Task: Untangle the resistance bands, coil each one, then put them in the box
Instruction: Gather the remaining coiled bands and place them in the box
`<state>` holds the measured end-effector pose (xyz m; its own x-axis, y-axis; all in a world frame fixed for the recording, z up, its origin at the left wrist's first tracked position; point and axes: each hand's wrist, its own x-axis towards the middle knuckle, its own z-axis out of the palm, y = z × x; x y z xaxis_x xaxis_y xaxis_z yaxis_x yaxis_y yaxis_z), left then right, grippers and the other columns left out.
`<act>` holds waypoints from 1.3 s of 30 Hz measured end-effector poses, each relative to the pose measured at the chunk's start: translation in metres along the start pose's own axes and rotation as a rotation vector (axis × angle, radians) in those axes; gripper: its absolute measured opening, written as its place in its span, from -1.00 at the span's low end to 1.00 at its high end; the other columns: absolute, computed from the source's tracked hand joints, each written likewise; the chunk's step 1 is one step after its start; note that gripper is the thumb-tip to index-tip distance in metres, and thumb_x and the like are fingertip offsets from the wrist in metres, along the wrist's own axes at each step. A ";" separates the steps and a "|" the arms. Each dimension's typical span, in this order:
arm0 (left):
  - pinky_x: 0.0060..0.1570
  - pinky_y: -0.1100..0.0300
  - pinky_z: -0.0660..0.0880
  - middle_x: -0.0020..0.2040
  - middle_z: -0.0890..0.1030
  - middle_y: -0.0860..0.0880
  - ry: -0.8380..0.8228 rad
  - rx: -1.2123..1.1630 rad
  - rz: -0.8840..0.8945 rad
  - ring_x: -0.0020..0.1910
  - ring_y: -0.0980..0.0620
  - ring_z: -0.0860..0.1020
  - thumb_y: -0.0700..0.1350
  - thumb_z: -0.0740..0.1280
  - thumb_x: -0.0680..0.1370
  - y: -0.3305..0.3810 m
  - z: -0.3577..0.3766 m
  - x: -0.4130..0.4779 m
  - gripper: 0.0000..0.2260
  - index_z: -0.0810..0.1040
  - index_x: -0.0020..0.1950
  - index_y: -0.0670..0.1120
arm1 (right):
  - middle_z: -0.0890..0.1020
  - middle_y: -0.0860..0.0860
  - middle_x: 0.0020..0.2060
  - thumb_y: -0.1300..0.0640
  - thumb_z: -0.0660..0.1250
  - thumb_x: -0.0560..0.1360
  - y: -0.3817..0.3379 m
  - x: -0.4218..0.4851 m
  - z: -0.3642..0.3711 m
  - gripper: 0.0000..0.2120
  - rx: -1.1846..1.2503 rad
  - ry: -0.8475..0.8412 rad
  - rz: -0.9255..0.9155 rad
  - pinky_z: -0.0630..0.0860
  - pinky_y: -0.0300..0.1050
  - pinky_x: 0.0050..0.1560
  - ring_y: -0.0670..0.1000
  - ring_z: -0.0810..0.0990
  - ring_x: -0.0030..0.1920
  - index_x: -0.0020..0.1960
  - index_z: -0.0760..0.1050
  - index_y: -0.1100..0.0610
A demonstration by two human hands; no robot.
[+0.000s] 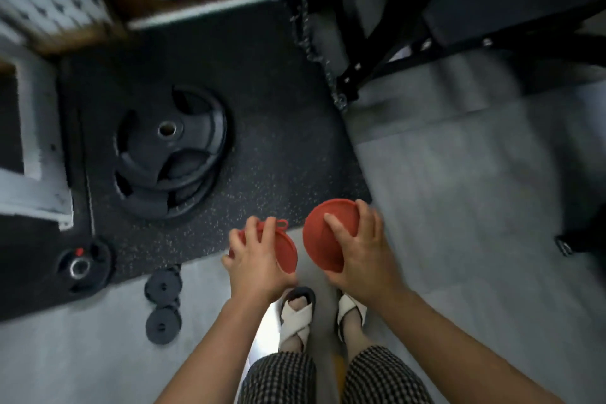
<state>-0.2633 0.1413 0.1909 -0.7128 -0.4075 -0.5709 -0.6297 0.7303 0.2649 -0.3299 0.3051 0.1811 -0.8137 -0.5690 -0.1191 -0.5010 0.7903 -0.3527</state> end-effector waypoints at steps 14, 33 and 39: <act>0.15 -0.10 0.39 0.39 0.10 0.02 -0.068 0.380 0.566 0.32 -0.13 0.14 0.19 0.44 0.16 0.220 -0.018 -0.136 -0.13 0.12 0.39 0.19 | 0.37 0.28 0.19 -0.31 0.46 -0.11 0.095 -0.196 -0.166 -0.03 0.009 0.085 0.626 0.61 0.00 -0.19 0.33 0.52 0.11 0.27 0.34 -0.09; 0.18 -0.06 0.38 0.38 0.13 0.06 -0.097 0.443 0.910 0.33 -0.09 0.15 0.12 0.44 0.21 0.666 0.226 -0.351 -0.19 0.14 0.38 0.23 | -0.04 0.18 0.42 -0.20 0.35 0.26 0.483 -0.510 -0.363 -0.10 0.174 0.203 0.999 0.42 0.11 0.28 0.30 0.01 0.45 0.43 -0.12 -0.21; 0.25 -0.10 0.33 0.44 0.08 0.03 -0.070 0.382 0.861 0.40 -0.12 0.10 0.18 0.40 0.25 0.810 0.280 -0.337 -0.16 0.05 0.44 0.15 | 0.03 0.24 0.42 -0.24 0.40 0.25 0.628 -0.515 -0.417 -0.09 0.093 0.260 0.993 0.44 0.15 0.23 0.34 0.13 0.41 0.47 0.02 -0.14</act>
<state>-0.4467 1.0236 0.3798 -0.8574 0.3805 -0.3465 0.2575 0.9001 0.3514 -0.3482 1.1896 0.4082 -0.8925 0.4065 -0.1954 0.4478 0.8503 -0.2766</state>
